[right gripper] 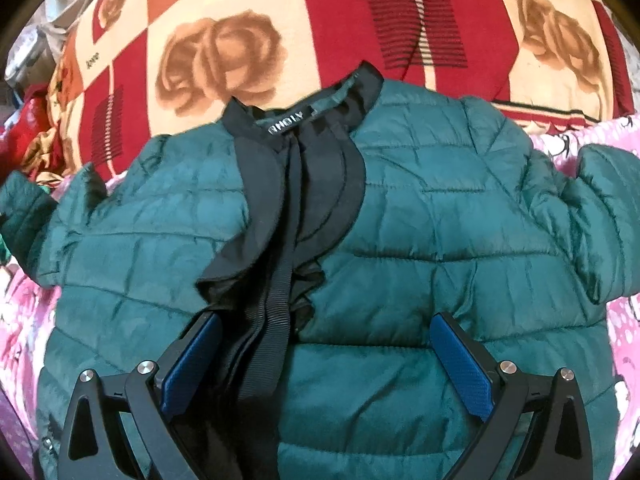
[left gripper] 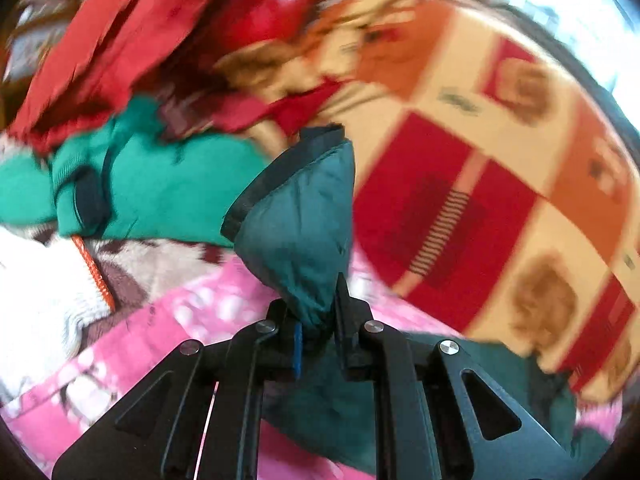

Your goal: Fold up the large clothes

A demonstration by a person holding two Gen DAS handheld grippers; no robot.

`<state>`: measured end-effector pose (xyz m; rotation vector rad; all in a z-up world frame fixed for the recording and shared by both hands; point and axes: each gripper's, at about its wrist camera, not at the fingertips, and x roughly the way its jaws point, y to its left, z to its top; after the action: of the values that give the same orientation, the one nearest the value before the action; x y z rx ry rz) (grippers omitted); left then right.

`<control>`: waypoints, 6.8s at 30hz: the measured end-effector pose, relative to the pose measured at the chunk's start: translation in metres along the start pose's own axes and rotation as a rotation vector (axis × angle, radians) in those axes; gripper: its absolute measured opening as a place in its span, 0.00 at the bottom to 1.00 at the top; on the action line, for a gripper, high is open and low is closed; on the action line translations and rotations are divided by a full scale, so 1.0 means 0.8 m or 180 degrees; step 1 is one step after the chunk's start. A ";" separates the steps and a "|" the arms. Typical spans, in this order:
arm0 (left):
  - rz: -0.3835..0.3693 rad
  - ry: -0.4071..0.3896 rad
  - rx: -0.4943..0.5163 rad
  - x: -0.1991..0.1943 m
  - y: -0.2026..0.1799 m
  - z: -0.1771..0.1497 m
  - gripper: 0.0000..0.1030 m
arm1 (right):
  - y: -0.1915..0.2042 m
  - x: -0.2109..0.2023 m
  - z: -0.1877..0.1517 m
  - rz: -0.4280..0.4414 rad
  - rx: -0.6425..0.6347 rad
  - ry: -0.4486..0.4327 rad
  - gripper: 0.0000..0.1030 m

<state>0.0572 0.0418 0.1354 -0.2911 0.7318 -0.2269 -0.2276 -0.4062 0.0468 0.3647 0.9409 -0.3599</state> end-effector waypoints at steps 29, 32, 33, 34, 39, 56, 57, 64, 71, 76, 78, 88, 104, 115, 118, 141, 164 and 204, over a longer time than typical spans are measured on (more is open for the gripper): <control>-0.0902 0.1173 0.1604 0.003 -0.432 -0.312 0.11 | -0.136 -0.078 -0.022 -0.0165 0.0406 -0.0033 1.00; -0.0906 0.1251 0.1561 0.013 -0.425 -0.323 0.16 | -0.141 -0.075 -0.023 -0.0102 0.0485 0.0008 1.00; -0.0976 0.1251 0.1531 0.012 -0.423 -0.323 0.21 | -0.141 -0.076 -0.022 -0.0071 0.0506 0.0007 1.00; -0.1142 0.1300 0.1495 0.010 -0.419 -0.320 0.38 | -0.141 -0.077 -0.020 -0.0042 0.0518 -0.0003 1.00; -0.1548 0.1296 0.1377 -0.040 -0.395 -0.279 0.67 | -0.131 -0.084 -0.006 0.0205 0.0553 -0.0045 1.00; -0.0514 0.0644 0.0708 -0.064 -0.175 -0.166 0.67 | -0.029 0.010 0.050 0.0860 0.0333 0.0056 0.21; -0.0485 0.0636 0.0705 -0.061 -0.173 -0.166 0.67 | -0.031 -0.001 0.054 0.0777 0.0263 -0.0067 0.20; -0.0485 0.0696 0.0742 -0.035 -0.195 -0.179 0.67 | -0.074 -0.042 0.080 0.0213 0.0121 -0.0463 0.19; -0.0444 0.0704 0.0989 -0.017 -0.230 -0.195 0.67 | -0.111 -0.041 0.088 0.0223 0.0273 -0.0438 0.19; -0.0369 0.0723 0.1052 0.001 -0.243 -0.196 0.67 | -0.108 -0.035 0.090 0.0222 0.0209 -0.0430 0.19; -0.0309 0.0727 0.1068 0.009 -0.245 -0.197 0.67 | -0.106 -0.032 0.091 0.0204 0.0175 -0.0433 0.19; -0.0226 0.0830 0.1113 0.034 -0.245 -0.213 0.67 | -0.121 -0.032 0.090 -0.0196 0.0163 -0.0448 0.19; -0.0157 0.0560 0.1233 0.017 -0.264 -0.193 0.67 | -0.106 -0.072 0.098 -0.0202 0.0232 -0.0593 0.63; 0.0003 0.0705 0.1237 0.072 -0.277 -0.212 0.68 | 0.005 0.034 0.113 0.0138 -0.0578 -0.0203 0.69; -0.0040 0.0727 0.1176 0.079 -0.273 -0.213 0.70 | -0.005 0.063 0.110 0.0132 -0.0473 -0.0108 0.72; 0.0187 0.0517 0.1332 0.075 -0.282 -0.227 0.77 | -0.098 0.048 0.072 -0.0029 -0.0226 0.0042 0.75; 0.0108 0.0207 0.1649 -0.076 -0.313 -0.255 0.77 | -0.077 -0.091 0.017 0.0019 -0.0192 -0.0301 0.75; -0.0321 0.0452 0.1660 -0.059 -0.364 -0.309 0.77 | -0.165 -0.112 -0.014 -0.0561 0.0007 -0.0365 0.76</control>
<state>-0.1756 -0.2609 0.0885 0.1871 0.7712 -0.5263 -0.3434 -0.5047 0.0957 0.2608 0.8625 -0.5374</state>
